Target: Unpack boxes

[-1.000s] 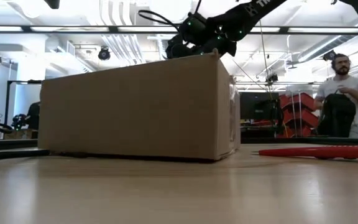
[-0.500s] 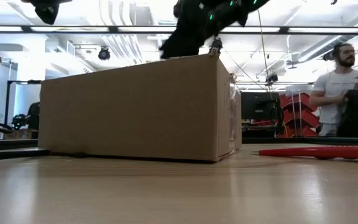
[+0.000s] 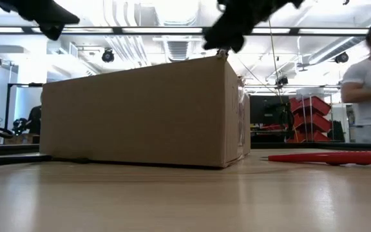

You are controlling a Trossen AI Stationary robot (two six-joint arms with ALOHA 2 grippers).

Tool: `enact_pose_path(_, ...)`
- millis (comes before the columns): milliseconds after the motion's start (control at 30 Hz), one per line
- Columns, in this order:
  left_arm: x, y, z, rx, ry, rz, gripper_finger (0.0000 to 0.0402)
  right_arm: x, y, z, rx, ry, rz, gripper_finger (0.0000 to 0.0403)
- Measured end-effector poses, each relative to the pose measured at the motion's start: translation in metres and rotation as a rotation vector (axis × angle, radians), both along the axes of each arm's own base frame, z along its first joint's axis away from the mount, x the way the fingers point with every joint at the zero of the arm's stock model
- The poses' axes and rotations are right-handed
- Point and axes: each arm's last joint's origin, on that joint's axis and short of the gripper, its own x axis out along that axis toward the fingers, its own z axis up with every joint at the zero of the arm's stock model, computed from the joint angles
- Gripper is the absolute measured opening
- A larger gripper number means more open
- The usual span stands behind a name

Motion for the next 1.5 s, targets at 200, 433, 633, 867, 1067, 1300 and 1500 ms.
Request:
enact_pose_path(200, 0.004, 0.0, -0.008, -0.008, 0.007, 0.002, 0.0011, -0.025, 0.017, -0.031, 0.106, 0.079, -0.059, 0.0144)
enact_pose_path(433, 0.008, 0.0, -0.019, -0.017, 0.016, 0.005, 0.0014, -0.057, 0.033, -0.068, 0.213, 0.171, -0.138, 0.0148)
enact_pose_path(633, 0.009, 0.0, -0.019, -0.005, 0.007, 0.001, 0.0014, -0.068, 0.041, -0.1, 0.251, 0.308, -0.189, 0.0152)
enact_pose_path(867, 0.009, 0.0, -0.019, -0.005, 0.008, 0.001, 0.0014, -0.072, 0.049, -0.126, 0.271, 0.441, -0.223, 0.0163)
enact_pose_path(1067, 0.009, 0.0, -0.019, -0.009, 0.005, 0.003, 0.0014, -0.066, 0.057, -0.132, 0.287, 0.479, -0.222, 0.0181)
enact_pose_path(1300, 0.009, 0.0, -0.019, -0.015, 0.003, 0.004, 0.0014, -0.06, 0.068, -0.136, 0.3, 0.513, -0.213, 0.0203)
enact_pose_path(1500, 0.009, 0.0, -0.018, -0.019, 0.002, 0.005, 0.0014, -0.055, 0.076, -0.139, 0.311, 0.535, -0.206, 0.0222)
